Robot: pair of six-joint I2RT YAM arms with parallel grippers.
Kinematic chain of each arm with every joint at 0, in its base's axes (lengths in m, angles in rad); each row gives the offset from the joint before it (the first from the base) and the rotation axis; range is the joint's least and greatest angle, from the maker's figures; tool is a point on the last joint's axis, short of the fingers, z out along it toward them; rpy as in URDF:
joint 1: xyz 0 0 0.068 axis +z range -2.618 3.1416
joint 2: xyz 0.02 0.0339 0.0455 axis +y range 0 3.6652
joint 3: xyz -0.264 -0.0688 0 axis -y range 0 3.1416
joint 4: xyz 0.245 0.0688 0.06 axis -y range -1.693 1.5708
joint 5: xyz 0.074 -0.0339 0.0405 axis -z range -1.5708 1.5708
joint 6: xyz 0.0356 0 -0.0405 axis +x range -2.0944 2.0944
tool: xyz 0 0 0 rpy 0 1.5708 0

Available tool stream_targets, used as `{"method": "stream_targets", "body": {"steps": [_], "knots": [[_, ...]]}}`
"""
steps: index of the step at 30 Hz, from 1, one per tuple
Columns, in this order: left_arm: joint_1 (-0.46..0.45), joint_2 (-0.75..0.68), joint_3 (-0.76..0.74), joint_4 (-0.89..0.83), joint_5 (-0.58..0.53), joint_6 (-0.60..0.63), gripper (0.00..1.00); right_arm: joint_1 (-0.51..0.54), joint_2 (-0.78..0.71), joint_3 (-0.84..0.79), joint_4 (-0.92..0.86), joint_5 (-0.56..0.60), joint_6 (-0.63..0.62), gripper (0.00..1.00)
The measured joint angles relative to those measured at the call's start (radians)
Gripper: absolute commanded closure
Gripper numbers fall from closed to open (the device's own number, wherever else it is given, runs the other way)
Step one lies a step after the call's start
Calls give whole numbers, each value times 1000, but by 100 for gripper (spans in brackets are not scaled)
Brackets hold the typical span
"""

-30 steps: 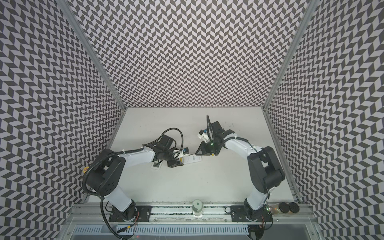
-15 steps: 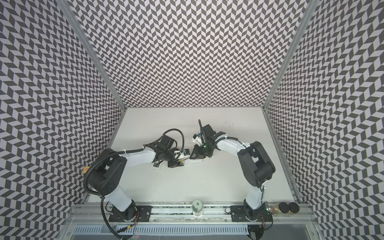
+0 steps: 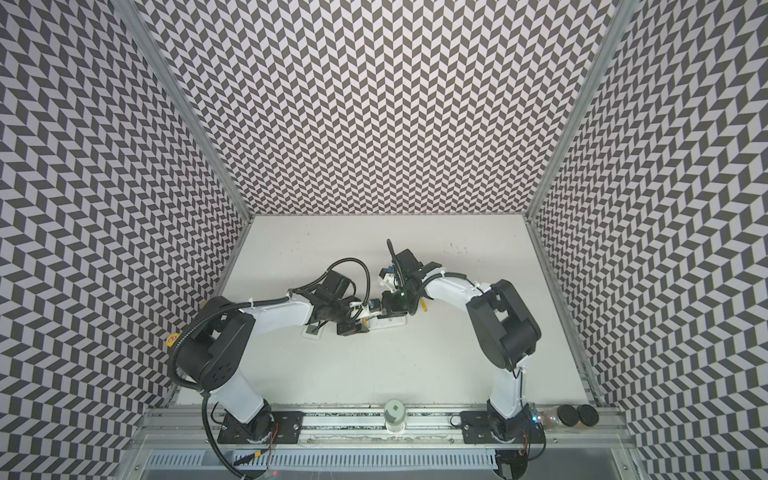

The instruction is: Unload the batteries from the remote control

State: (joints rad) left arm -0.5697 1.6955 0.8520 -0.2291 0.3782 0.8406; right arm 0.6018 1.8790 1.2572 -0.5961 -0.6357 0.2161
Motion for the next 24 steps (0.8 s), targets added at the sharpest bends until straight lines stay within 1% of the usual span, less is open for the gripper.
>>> {"method": "stream_targets", "body": {"steps": [4, 7, 14, 18, 21, 24], "knots": [[0, 0, 0, 0, -1, 3, 45, -4, 11, -2, 11, -17, -67, 100], [-3, 0, 3, -6, -6, 1, 45, -11, 27, -17, 32, -57, -97, 100], [-7, 0, 7, -11, -15, 1, 44, -53, 35, -102, 151, -176, -103, 100], [-11, 1, 7, -10, -19, 4, 39, -79, 34, -171, 244, -241, -89, 100], [-18, 3, 7, -11, -23, 4, 32, -90, 34, -207, 293, -297, -65, 100], [-26, 3, 7, -9, -23, 5, 25, -93, 34, -227, 331, -320, -46, 100]]}}
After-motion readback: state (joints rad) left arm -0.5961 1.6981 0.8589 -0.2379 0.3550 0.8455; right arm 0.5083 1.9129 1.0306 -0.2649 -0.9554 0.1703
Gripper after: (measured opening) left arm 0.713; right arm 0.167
